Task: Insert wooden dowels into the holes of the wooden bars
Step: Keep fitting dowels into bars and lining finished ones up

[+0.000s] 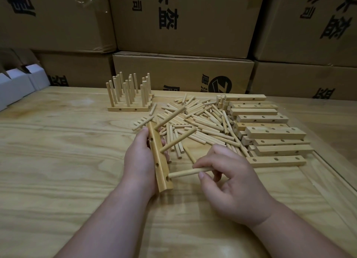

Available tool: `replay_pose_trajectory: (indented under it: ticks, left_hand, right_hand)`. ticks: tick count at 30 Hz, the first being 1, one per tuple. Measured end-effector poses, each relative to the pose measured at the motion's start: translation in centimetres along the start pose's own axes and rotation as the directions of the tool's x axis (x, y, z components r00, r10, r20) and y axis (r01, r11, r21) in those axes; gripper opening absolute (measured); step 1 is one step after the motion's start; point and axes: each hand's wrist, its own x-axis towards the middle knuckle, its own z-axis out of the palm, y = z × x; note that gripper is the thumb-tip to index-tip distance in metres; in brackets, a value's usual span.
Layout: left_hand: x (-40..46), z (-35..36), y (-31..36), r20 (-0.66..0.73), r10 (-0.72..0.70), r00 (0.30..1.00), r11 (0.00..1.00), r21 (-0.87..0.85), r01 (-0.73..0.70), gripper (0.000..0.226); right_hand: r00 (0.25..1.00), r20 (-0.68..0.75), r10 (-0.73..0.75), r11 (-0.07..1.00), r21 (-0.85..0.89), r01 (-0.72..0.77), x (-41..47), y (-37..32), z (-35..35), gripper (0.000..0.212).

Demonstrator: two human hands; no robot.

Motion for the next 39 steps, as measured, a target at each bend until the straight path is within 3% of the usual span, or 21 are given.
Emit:
replay_pose_trajectory:
  ticks: [15, 22, 28, 31, 35, 39]
  left_hand:
    - [0.02, -0.23, -0.54, -0.022, 0.095, 0.995, 0.988, 0.125, -0.092, 0.039]
    - [-0.12, -0.22, -0.76, -0.014, 0.159, 0.987, 0.960, 0.237, -0.151, 0.039]
    - [-0.26, -0.16, -0.82, -0.017, 0.180, 0.984, 0.946, 0.279, -0.168, 0.040]
    - [-0.42, -0.13, -0.83, 0.006, 0.175, 0.985, 0.952, 0.254, -0.171, 0.040]
    - [-0.41, -0.08, -0.80, -0.014, 0.165, 0.986, 0.970, 0.182, -0.160, 0.042]
    - [-0.06, 0.08, -0.68, -0.039, 0.129, 0.991, 0.992, 0.002, -0.129, 0.037]
  right_hand:
    - [0.985, 0.166, 0.040, 0.998, 0.032, -0.046, -0.04, -0.60, -0.42, 0.017]
    - [0.976, 0.207, 0.067, 0.998, -0.032, -0.062, 0.01, -0.70, -0.30, 0.015]
    - [0.954, 0.256, 0.157, 0.987, -0.008, -0.161, -0.31, -0.18, -0.14, 0.017]
    - [0.939, 0.245, 0.240, 0.961, 0.074, -0.265, -0.41, -0.16, -0.05, 0.024]
    - [0.904, 0.233, 0.357, 0.854, 0.310, -0.418, -0.44, -0.08, 0.00, 0.034]
    - [0.871, 0.168, 0.462, 0.775, 0.401, -0.489, -0.15, -0.48, 0.19, 0.036]
